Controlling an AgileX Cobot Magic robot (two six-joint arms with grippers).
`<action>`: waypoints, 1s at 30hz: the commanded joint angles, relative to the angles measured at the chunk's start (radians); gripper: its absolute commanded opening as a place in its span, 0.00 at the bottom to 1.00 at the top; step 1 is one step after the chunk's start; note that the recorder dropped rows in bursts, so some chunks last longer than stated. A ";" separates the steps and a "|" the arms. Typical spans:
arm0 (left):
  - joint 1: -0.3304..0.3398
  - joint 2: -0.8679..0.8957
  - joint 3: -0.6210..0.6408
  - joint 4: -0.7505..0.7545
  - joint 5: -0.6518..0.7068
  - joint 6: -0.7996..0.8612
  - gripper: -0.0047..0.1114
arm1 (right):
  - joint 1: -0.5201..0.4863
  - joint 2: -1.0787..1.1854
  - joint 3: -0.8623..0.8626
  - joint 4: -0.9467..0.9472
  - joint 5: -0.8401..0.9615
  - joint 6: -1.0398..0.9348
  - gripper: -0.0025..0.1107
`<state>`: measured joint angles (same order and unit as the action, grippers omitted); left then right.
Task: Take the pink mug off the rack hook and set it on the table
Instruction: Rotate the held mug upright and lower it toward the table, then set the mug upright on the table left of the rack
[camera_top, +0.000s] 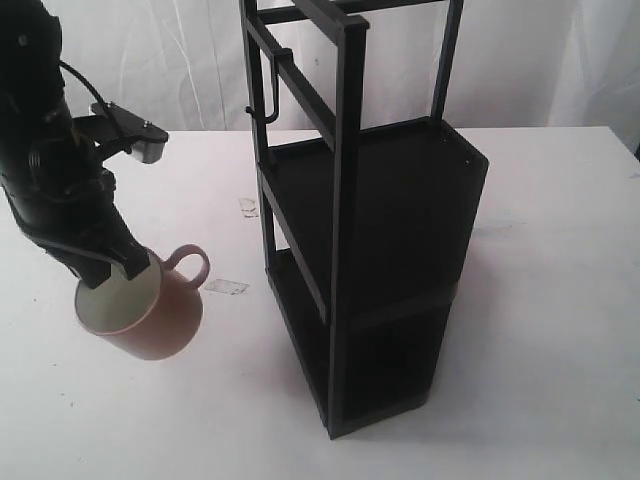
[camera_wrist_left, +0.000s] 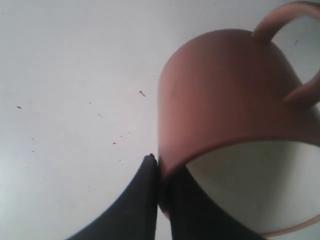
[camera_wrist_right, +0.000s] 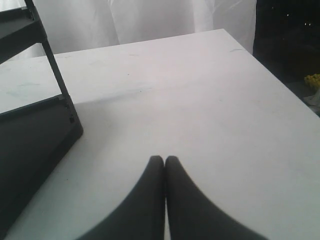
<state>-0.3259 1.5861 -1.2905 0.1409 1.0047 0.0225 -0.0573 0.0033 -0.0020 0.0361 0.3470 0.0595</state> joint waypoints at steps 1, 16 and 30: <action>-0.005 0.020 -0.007 -0.013 -0.063 0.004 0.04 | 0.007 -0.003 0.002 -0.007 -0.008 0.001 0.02; -0.005 0.079 0.008 -0.013 -0.169 -0.007 0.04 | 0.007 -0.003 0.002 -0.007 -0.008 0.001 0.02; -0.005 0.079 0.044 -0.013 -0.226 -0.001 0.04 | 0.007 -0.003 0.002 -0.007 -0.006 0.001 0.02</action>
<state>-0.3259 1.6722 -1.2541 0.1389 0.7756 0.0241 -0.0573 0.0033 -0.0020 0.0361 0.3470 0.0595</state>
